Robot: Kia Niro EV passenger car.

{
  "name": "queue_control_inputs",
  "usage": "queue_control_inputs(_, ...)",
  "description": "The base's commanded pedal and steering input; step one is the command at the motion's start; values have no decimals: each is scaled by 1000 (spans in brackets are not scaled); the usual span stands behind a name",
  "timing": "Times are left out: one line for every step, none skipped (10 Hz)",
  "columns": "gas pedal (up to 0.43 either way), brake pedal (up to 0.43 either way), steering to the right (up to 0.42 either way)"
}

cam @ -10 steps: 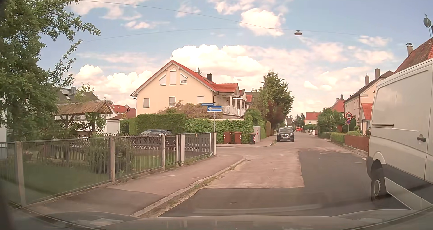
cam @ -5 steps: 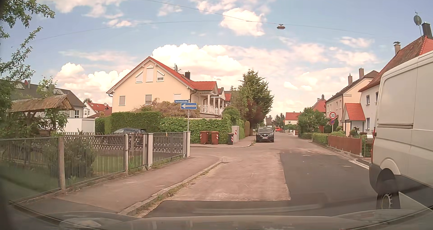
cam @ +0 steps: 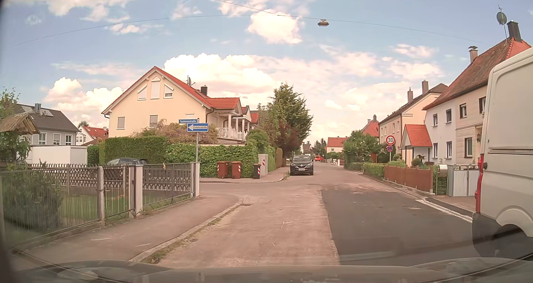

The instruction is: Follow the waypoints while adhering to traffic rules and regulations

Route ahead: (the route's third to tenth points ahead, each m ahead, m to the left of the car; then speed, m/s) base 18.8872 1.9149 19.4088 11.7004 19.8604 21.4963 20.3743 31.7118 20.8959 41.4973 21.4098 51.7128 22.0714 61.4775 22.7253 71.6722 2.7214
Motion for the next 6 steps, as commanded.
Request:
queue_control_inputs(39, 24, 153)
queue_control_inputs(39, 18, 131)
queue_control_inputs(39, 18, 112)
queue_control_inputs(39, 24, 104)
queue_control_inputs(39, 18, 103)
queue_control_inputs(39, 18, 103)
